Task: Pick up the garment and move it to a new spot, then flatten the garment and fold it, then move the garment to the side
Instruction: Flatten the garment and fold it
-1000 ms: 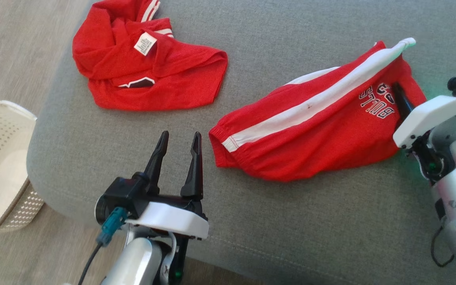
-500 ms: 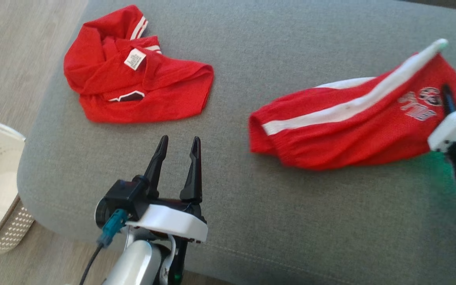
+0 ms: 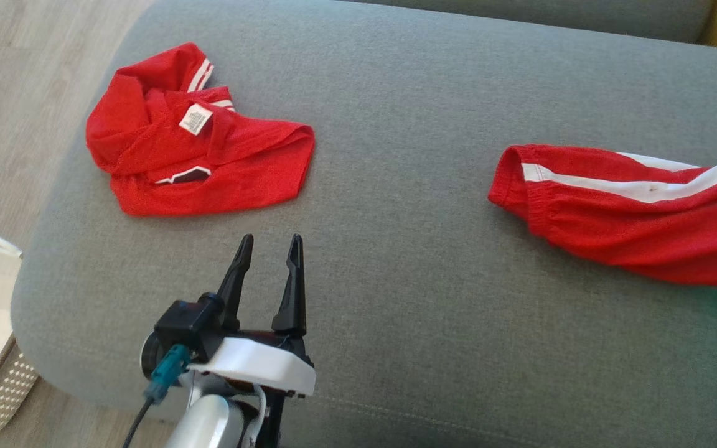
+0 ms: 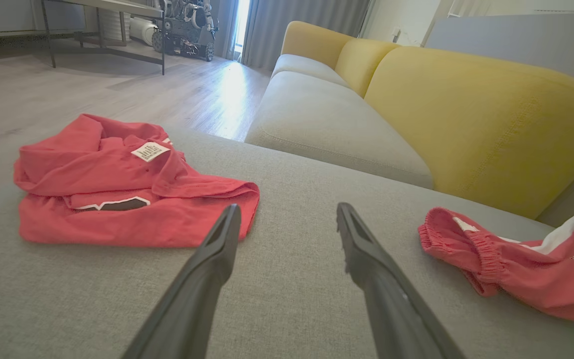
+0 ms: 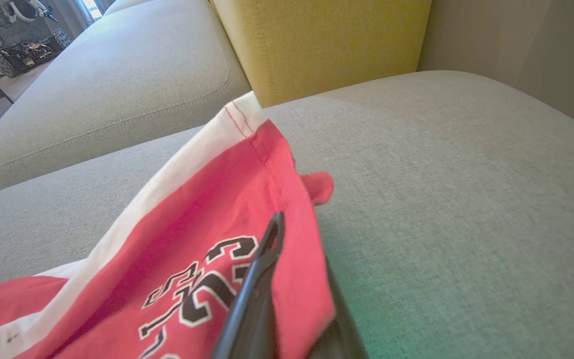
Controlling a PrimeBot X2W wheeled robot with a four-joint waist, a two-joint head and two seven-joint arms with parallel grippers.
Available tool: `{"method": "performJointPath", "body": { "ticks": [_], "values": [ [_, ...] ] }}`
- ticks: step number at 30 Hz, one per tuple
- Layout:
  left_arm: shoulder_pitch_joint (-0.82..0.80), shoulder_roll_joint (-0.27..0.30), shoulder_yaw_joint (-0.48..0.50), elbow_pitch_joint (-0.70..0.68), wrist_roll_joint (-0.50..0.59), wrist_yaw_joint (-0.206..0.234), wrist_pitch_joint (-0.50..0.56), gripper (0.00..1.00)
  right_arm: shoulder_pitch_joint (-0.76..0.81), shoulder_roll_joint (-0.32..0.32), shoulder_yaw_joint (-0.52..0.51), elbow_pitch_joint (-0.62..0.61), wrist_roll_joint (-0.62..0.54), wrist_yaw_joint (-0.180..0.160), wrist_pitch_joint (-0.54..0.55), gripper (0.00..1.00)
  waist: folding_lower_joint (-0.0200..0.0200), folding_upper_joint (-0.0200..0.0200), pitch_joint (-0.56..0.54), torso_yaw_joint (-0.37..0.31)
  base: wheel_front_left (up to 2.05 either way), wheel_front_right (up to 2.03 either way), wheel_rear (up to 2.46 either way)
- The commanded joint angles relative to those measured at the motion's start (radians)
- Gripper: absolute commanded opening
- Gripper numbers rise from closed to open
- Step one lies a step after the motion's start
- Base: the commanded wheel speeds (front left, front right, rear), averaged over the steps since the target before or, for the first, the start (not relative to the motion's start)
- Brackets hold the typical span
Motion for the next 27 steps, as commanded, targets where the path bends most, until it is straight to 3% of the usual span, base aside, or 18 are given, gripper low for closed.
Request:
{"method": "performJointPath", "body": {
  "ticks": [1,8,14,27],
  "values": [
    [-0.022,0.001,0.031,-0.035,0.009,-0.005,-0.012,1.0,-0.008,-0.009,0.011,-0.019,-0.012,-0.001,-0.015,0.0,0.0,0.0,-0.005,-0.007,0.0,0.0,0.0],
    [-0.02,0.001,0.038,-0.027,0.013,-0.011,-0.012,1.0,-0.034,0.061,-0.018,-0.017,-0.089,-0.001,-0.041,0.0,0.0,0.0,-0.025,-0.031,0.0,0.0,0.0],
    [-0.008,0.001,0.043,-0.019,0.019,-0.018,-0.012,1.0,-0.041,0.147,0.005,-0.087,-0.134,-0.001,-0.055,0.0,0.0,0.0,-0.055,-0.046,0.0,0.0,0.0],
    [0.012,0.001,0.048,-0.018,0.022,-0.025,-0.012,1.0,0.07,0.331,0.2,-0.377,-0.079,-0.001,-0.031,0.0,0.0,0.0,-0.076,-0.043,0.0,0.0,0.0]
  ]
}}
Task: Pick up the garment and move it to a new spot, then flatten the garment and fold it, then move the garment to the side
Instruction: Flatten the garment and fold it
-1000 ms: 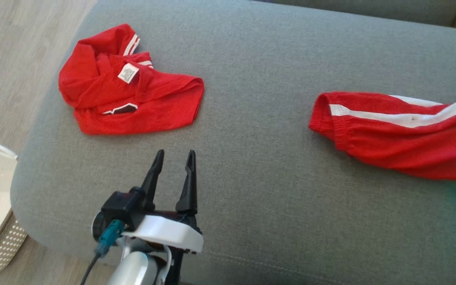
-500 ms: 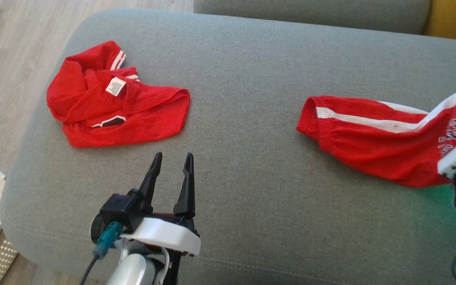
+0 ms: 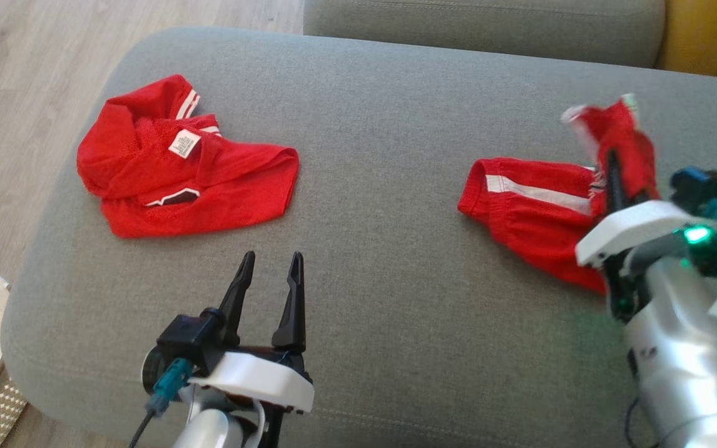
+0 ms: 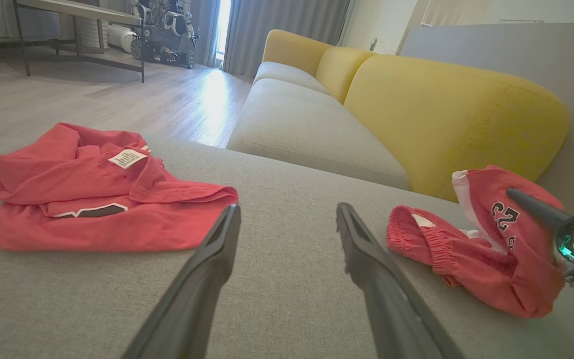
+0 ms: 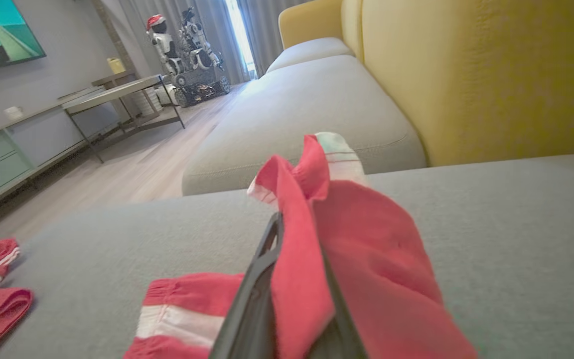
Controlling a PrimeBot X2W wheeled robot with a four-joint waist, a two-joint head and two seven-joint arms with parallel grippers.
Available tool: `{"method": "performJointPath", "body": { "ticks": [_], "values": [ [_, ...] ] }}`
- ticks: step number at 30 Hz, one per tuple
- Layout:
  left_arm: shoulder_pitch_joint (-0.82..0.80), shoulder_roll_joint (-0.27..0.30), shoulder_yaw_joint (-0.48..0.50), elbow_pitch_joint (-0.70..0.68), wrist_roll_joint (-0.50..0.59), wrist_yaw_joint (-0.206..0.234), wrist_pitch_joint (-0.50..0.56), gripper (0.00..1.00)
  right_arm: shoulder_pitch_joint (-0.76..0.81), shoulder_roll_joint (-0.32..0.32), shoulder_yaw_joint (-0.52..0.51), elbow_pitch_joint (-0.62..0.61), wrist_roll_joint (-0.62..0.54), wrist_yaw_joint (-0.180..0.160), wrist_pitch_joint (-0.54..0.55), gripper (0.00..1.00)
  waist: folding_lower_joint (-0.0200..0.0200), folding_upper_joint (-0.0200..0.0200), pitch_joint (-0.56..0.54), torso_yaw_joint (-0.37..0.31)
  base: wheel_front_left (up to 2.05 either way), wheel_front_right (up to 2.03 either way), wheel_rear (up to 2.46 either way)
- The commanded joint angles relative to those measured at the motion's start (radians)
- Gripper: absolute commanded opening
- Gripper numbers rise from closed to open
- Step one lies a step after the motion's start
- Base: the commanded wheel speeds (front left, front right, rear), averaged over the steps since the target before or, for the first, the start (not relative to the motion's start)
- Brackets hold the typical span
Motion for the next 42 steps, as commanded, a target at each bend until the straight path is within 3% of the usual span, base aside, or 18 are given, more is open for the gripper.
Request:
{"method": "performJointPath", "body": {
  "ticks": [1,14,20,25,26,27,42],
  "values": [
    [-0.025,0.001,0.038,-0.03,0.011,-0.001,-0.012,1.0,0.017,0.024,0.058,-0.078,0.02,-0.001,0.014,0.0,0.0,0.0,0.0,0.005,0.0,0.0,0.0],
    [-0.016,0.001,0.039,-0.028,0.016,-0.004,-0.012,1.0,0.224,0.061,0.213,-0.433,0.096,-0.001,0.159,0.0,0.0,0.0,0.01,0.016,0.0,0.0,0.0],
    [-0.029,0.001,0.026,-0.028,0.013,-0.002,-0.012,1.0,0.236,0.065,0.23,-0.462,0.093,-0.001,0.174,0.0,0.0,0.0,0.035,0.017,0.0,0.0,0.0],
    [-0.048,0.001,0.008,-0.028,0.006,0.0,-0.012,1.0,0.201,0.071,0.224,-0.402,0.089,-0.001,0.161,0.0,0.0,0.0,0.068,0.035,0.0,0.0,0.0],
    [-0.051,0.001,0.005,-0.027,0.004,0.001,-0.012,1.0,0.195,0.072,0.224,-0.389,0.088,-0.001,0.157,0.55,0.0,0.0,0.073,0.04,0.0,0.0,0.0],
    [-0.053,0.001,0.003,-0.027,0.002,0.002,-0.012,1.0,0.189,0.073,0.221,-0.376,0.091,-0.001,0.153,1.0,0.0,0.0,0.077,0.044,0.0,0.0,0.0],
    [-0.07,0.001,-0.001,-0.02,-0.005,0.011,-0.012,1.0,0.127,0.078,0.358,-0.236,0.222,-0.001,0.17,1.0,0.0,0.0,0.09,0.038,0.0,0.0,0.0]
  ]
}}
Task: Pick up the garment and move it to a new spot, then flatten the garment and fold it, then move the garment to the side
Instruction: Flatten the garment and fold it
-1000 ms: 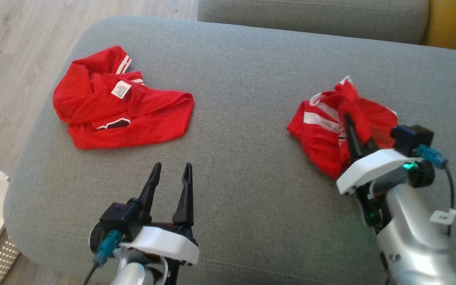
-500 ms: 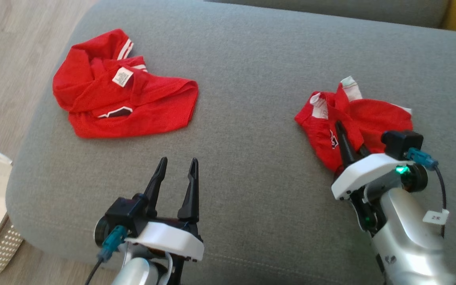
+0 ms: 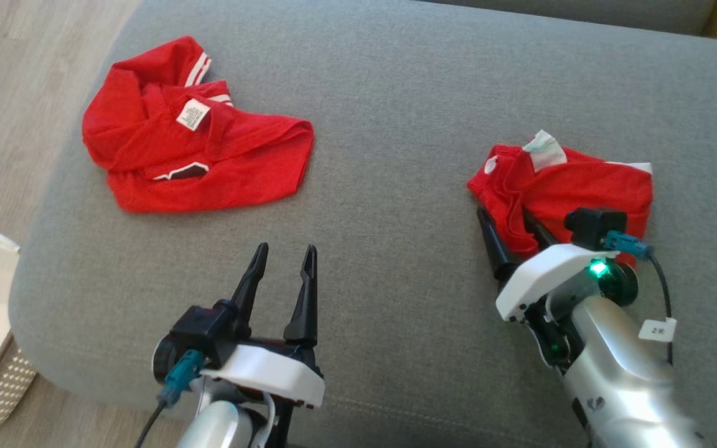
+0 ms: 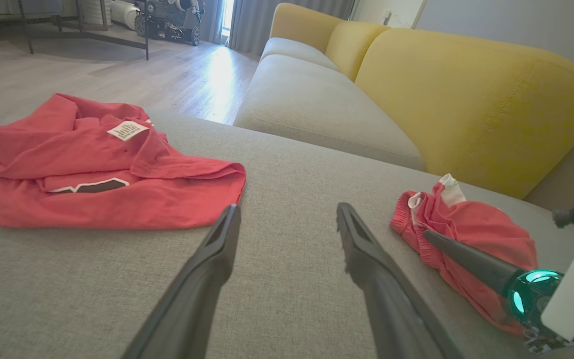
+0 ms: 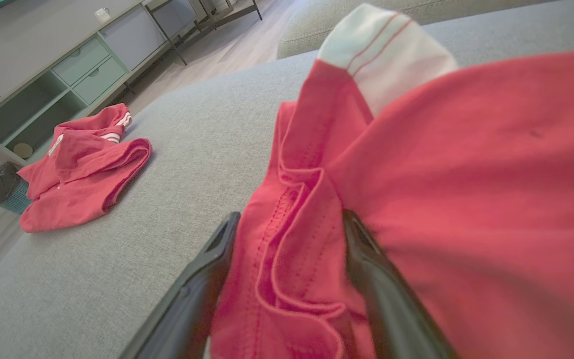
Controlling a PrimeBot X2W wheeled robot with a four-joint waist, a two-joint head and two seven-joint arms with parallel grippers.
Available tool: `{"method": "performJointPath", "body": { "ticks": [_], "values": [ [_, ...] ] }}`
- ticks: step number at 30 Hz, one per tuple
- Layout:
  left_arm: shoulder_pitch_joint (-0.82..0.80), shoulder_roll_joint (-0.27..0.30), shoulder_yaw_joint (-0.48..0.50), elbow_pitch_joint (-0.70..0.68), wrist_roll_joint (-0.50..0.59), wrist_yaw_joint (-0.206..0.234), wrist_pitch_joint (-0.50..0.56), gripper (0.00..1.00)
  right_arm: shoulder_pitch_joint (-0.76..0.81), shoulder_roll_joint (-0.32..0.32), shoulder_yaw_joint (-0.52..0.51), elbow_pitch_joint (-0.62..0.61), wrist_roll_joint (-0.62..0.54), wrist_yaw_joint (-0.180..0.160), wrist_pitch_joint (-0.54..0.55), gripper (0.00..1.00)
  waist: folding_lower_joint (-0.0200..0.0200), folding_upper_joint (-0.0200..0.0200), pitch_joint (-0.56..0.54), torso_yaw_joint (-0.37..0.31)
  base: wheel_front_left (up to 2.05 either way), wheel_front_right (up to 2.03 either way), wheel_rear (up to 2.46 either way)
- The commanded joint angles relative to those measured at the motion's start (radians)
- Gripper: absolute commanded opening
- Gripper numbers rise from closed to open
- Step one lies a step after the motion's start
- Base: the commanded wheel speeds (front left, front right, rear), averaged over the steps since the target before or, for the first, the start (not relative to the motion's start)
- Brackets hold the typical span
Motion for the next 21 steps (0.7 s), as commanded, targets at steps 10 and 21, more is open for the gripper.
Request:
{"method": "performJointPath", "body": {
  "ticks": [10,21],
  "values": [
    [-0.023,0.001,0.055,-0.021,0.01,0.003,-0.012,1.0,-0.035,-0.035,0.075,-0.14,0.094,-0.001,-0.067,1.0,-0.0001,0.0,-0.061,-0.078,0.0,0.0,0.0],
    [0.001,0.001,0.109,-0.05,0.02,-0.01,-0.012,1.0,0.068,-0.119,-0.039,-0.334,0.029,-0.001,-0.066,1.0,-0.0001,0.0,-0.133,-0.174,0.0,0.0,0.0]
  ]
}}
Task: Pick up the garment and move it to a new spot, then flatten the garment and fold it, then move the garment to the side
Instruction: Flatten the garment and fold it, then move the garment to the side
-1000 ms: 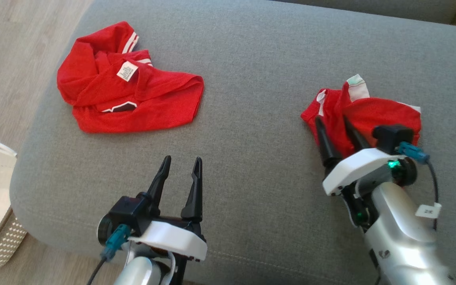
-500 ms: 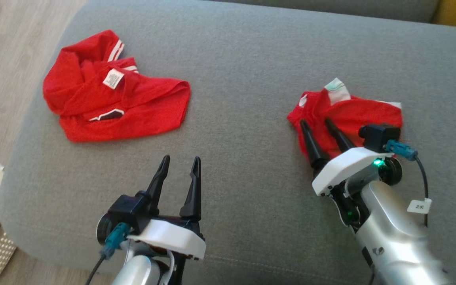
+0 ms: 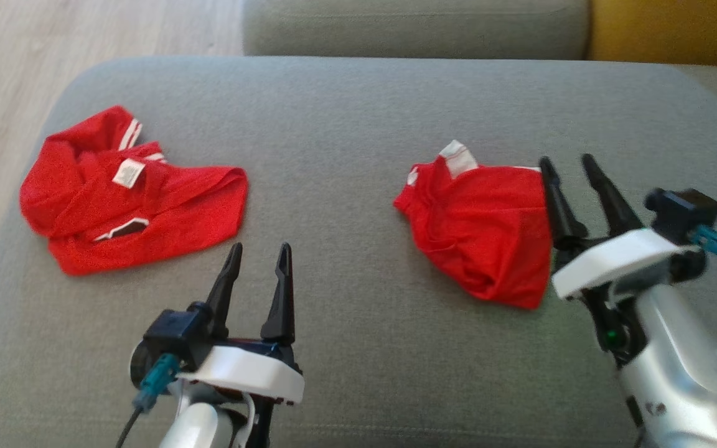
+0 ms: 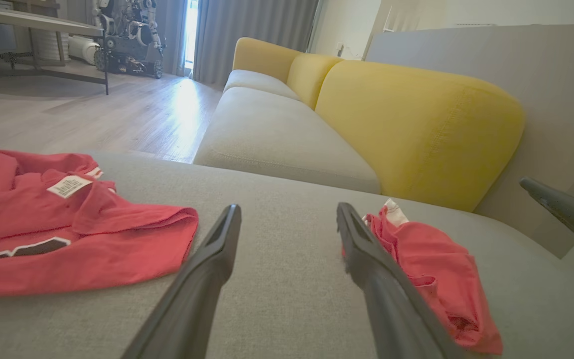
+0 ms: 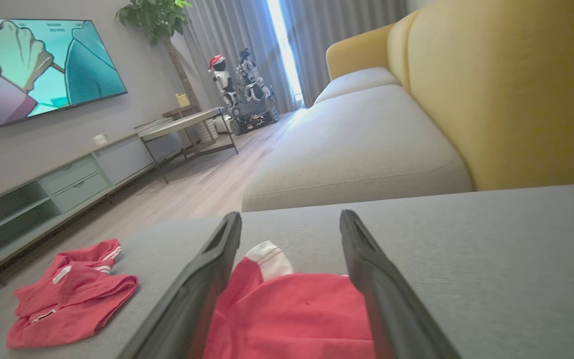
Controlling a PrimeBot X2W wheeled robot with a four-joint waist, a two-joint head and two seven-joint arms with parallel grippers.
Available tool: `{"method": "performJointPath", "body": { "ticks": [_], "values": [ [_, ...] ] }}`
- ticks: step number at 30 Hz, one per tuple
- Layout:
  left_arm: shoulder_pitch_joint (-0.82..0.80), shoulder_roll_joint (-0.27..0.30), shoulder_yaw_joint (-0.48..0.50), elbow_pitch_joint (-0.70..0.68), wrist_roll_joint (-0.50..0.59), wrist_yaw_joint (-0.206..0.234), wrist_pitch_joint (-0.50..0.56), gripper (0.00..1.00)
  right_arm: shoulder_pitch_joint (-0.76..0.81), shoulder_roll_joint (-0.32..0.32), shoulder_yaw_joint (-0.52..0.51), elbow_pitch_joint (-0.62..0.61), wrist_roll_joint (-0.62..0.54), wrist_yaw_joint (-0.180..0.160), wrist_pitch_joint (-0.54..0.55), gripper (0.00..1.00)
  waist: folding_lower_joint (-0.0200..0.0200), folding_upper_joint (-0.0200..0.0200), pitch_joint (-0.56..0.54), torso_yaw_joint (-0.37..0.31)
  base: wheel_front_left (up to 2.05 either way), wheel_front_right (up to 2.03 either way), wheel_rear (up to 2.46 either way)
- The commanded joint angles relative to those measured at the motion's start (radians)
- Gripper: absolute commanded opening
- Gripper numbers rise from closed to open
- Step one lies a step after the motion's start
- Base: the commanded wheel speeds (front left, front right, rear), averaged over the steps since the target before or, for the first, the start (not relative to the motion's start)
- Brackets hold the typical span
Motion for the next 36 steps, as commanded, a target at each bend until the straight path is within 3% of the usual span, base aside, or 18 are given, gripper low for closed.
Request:
{"method": "performJointPath", "body": {
  "ticks": [1,13,26,36],
  "values": [
    [-0.027,0.0,0.045,-0.043,-0.001,0.0,-0.012,1.0,0.003,-0.008,-0.007,-0.053,-0.022,-0.001,-0.001,1.0,0.0,0.0,-0.02,-0.027,0.0,0.0,0.0],
    [-0.025,0.0,0.066,-0.091,-0.01,0.012,-0.012,1.0,0.195,0.026,-0.233,-0.231,-0.263,-0.001,-0.025,1.0,0.0,0.0,-0.041,-0.094,0.0,0.0,0.0],
    [0.0,0.0,0.065,-0.109,-0.001,0.006,-0.012,1.0,0.302,0.101,-0.291,-0.268,-0.41,-0.001,-0.109,1.0,0.0,0.0,-0.018,-0.11,0.0,0.0,0.0],
    [-0.002,0.0,0.062,-0.11,0.004,0.004,-0.012,1.0,0.295,0.122,-0.306,-0.257,-0.421,-0.001,-0.126,1.0,0.0,0.0,-0.003,-0.101,0.0,0.0,0.0]
  ]
}}
